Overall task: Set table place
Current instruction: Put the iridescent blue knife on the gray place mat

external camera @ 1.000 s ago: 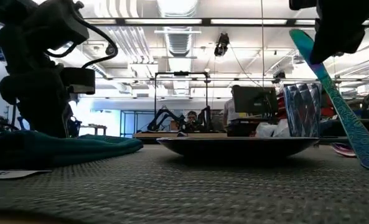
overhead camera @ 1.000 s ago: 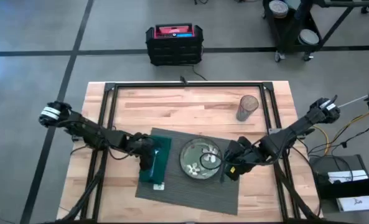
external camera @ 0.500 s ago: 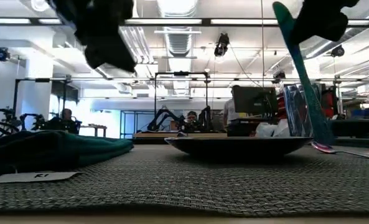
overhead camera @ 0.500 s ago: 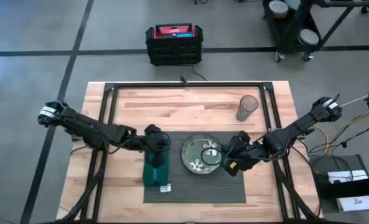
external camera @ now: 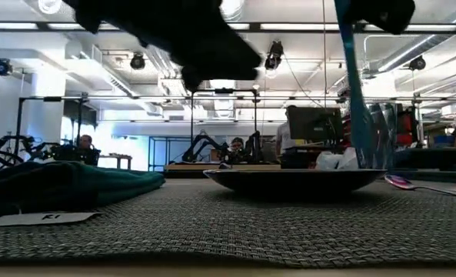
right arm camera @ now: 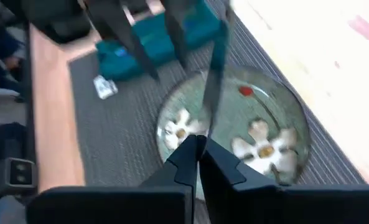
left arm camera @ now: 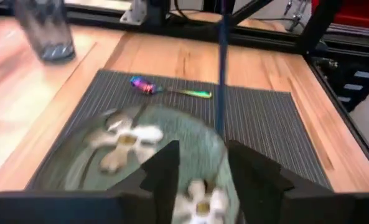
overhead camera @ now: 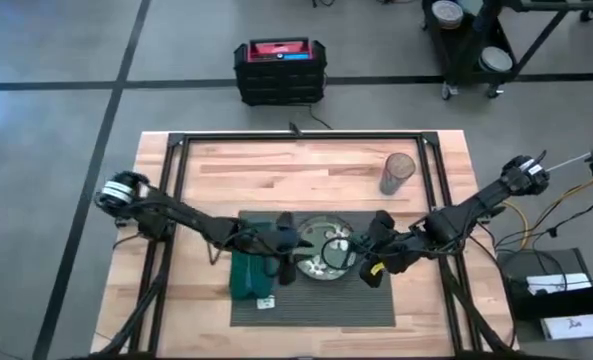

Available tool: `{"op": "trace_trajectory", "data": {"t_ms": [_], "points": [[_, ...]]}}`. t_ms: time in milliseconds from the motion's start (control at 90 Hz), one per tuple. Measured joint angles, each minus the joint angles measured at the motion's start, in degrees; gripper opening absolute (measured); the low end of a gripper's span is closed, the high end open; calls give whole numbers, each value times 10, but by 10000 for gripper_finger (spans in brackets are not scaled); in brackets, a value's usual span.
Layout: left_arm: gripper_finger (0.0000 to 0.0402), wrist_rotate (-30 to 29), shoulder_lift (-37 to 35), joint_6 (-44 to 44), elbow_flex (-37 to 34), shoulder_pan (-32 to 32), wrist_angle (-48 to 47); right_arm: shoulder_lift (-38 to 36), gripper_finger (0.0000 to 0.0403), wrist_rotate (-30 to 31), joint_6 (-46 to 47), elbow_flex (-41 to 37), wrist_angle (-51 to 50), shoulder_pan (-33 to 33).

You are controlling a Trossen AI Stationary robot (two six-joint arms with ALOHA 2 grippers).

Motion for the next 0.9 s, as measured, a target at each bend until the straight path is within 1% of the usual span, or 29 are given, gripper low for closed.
{"op": "trace_trajectory", "data": {"t_ms": [156, 256, 378, 478, 567, 644, 711, 844, 900], "points": [[196, 49, 75, 38, 83, 5, 1, 0, 0, 1, -42, 0, 44, 0], [216, 64, 102, 55, 127, 7, -22, 0, 0, 1, -49, 0, 48, 0], [227, 69, 118, 58, 160, 9, -59, 0, 0, 3, -54, 0, 48, 0], [221, 90, 122, 58, 172, 9, -56, 0, 0, 14, -64, 0, 49, 0], [201, 98, 122, 58, 177, 9, -51, 0, 0, 16, -72, 0, 50, 0], [169, 98, 122, 58, 176, 9, -52, 0, 0, 15, -72, 0, 50, 0], [129, 96, 122, 58, 174, 9, -54, 0, 0, 15, -73, 0, 50, 0], [30, 93, 122, 59, 172, 14, -52, 0, 0, 15, -73, 0, 53, 0], [12, 92, 122, 59, 172, 15, -50, 0, 0, 12, -75, 0, 57, 0]]}}
